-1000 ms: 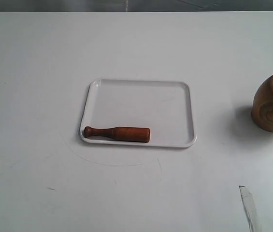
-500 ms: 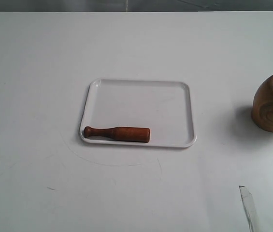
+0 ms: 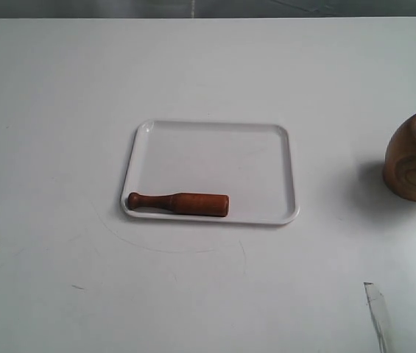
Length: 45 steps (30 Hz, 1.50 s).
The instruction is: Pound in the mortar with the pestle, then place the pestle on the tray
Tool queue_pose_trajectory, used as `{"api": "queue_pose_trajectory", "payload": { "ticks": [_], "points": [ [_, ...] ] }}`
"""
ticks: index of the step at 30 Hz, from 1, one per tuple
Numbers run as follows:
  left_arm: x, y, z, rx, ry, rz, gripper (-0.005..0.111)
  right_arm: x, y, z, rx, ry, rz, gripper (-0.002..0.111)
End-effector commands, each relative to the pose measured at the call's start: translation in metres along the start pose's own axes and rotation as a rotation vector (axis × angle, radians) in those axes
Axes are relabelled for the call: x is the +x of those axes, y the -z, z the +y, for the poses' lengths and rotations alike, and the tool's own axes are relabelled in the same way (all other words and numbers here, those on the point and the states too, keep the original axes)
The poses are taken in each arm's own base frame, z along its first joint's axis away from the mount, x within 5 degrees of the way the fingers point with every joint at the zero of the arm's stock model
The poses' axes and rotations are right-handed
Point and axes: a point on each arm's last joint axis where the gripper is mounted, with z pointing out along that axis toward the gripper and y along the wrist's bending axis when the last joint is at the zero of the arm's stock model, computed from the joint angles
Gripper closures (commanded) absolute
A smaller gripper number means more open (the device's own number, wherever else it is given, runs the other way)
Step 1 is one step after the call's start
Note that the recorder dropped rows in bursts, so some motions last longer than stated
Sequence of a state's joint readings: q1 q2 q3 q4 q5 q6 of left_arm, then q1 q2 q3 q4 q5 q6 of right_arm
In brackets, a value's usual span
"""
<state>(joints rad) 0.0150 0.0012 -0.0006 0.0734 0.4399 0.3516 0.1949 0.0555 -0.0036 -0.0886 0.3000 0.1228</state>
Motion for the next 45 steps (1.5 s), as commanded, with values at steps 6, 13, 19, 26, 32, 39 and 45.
{"api": "queue_pose_trajectory", "payload": {
  "ticks": [6,13,19,26,32,39,45],
  "points": [
    [-0.0004,0.0000,-0.0006,0.008,0.012,-0.007,0.107,0.0016,0.0041,-0.0057,0.106,-0.064,-0.028,0.108],
    [-0.0004,0.0000,-0.0006,0.008,0.012,-0.007,0.107,0.0017,0.0037,-0.0018,0.034,-0.024,-0.024,0.108],
    [-0.0004,0.0000,-0.0006,0.008,0.012,-0.007,0.107,0.0021,0.0037,-0.0019,0.036,-0.016,-0.019,0.108],
    [-0.0004,0.0000,-0.0006,0.008,0.012,-0.007,0.107,0.0021,0.0037,-0.0019,0.036,-0.016,-0.019,0.108],
    [-0.0004,0.0000,-0.0006,0.008,0.012,-0.007,0.107,0.0021,0.0037,-0.0015,0.031,-0.032,-0.019,0.108],
    [-0.0004,0.0000,-0.0006,0.008,0.012,-0.007,0.107,0.0021,0.0037,-0.0015,0.030,-0.034,-0.019,0.108],
    [-0.0004,0.0000,-0.0006,0.008,0.012,-0.007,0.107,0.0021,0.0037,-0.0015,0.030,-0.034,-0.019,0.108]
  ]
}}
